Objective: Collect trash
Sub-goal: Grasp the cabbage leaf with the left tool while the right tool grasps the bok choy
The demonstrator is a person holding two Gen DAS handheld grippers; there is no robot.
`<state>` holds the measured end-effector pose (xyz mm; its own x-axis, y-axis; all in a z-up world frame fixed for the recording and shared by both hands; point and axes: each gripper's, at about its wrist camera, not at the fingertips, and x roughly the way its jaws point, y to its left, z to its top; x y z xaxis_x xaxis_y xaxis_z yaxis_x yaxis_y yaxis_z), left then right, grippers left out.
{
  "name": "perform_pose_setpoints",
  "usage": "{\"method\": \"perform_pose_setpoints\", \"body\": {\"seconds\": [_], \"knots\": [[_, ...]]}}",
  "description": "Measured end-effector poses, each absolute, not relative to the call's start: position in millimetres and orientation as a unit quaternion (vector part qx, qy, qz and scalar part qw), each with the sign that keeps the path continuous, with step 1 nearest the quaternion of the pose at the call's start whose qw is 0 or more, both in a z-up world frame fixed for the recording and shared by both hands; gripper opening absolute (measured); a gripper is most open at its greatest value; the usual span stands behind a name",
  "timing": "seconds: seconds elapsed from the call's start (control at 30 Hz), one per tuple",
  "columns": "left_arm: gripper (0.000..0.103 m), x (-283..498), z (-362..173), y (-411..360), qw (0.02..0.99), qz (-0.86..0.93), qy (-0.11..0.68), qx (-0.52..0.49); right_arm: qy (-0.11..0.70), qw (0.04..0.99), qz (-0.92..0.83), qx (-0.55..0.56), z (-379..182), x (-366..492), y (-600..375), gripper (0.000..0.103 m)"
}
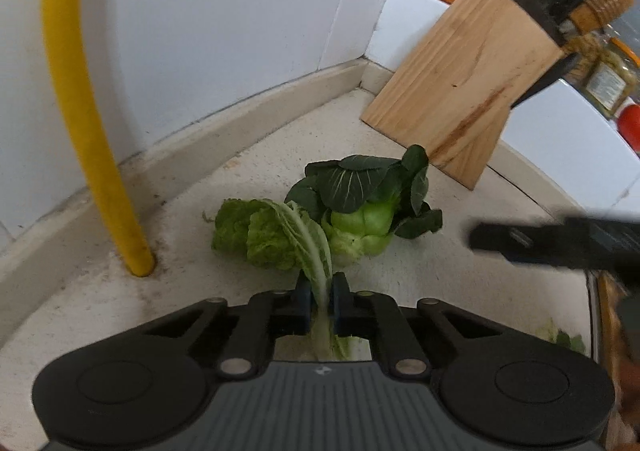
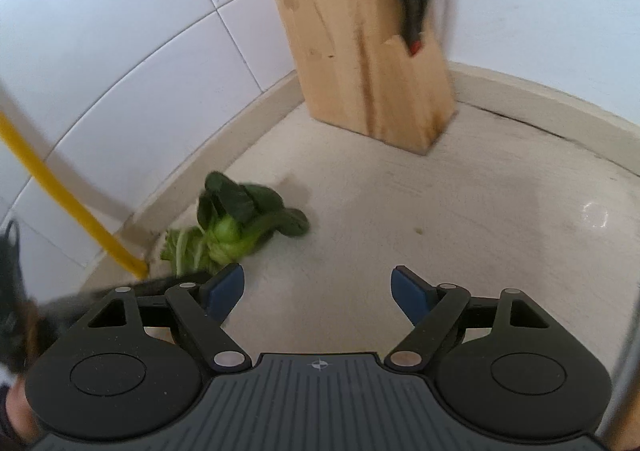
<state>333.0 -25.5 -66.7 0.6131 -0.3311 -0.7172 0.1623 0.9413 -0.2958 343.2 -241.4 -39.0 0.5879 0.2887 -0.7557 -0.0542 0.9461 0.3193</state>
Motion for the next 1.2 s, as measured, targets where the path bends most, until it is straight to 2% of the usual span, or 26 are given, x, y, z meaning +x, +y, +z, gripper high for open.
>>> {"method": "perform_pose_setpoints", "body": {"seconds": [0.23,0.3,0.33,0.43,0.63,0.7,0.73,0.77,0.83,1.2], "knots": [[0.006,334,-70,-12,0.889,-0.127,0.427,-0.101,0.479,0.859,0.109,0.144,-64,391,-203,0.087],[0.011,339,-74,-9,0.883,-0.121,0.437,-0.118,0.486,0.856,0.103,0.144,-70,399,-193,0.089],[0.014,342,-76,-8,0.882,-0.121,0.438,-0.127,0.488,0.855,0.098,0.146,-72,403,-190,0.093],[0.028,348,-79,-8,0.880,-0.110,0.440,-0.138,0.490,0.853,0.090,0.154,-73,413,-182,0.095],[0.029,352,-82,-13,0.888,-0.106,0.430,-0.121,0.492,0.854,0.101,0.137,-75,423,-163,0.095],[0.020,352,-82,-16,0.890,-0.107,0.431,-0.107,0.488,0.859,0.097,0.120,-76,424,-159,0.085],[0.011,351,-82,-18,0.888,-0.111,0.435,-0.104,0.483,0.863,0.095,0.110,-75,422,-158,0.076],[0.009,352,-82,-19,0.887,-0.114,0.437,-0.102,0.483,0.863,0.101,0.106,-75,421,-159,0.073],[0.007,353,-80,-22,0.885,-0.125,0.437,-0.098,0.491,0.855,0.120,0.117,-73,417,-163,0.057],[0.007,343,-68,-19,0.882,-0.150,0.441,-0.074,0.486,0.862,0.129,0.060,-48,382,-193,0.054]]}}
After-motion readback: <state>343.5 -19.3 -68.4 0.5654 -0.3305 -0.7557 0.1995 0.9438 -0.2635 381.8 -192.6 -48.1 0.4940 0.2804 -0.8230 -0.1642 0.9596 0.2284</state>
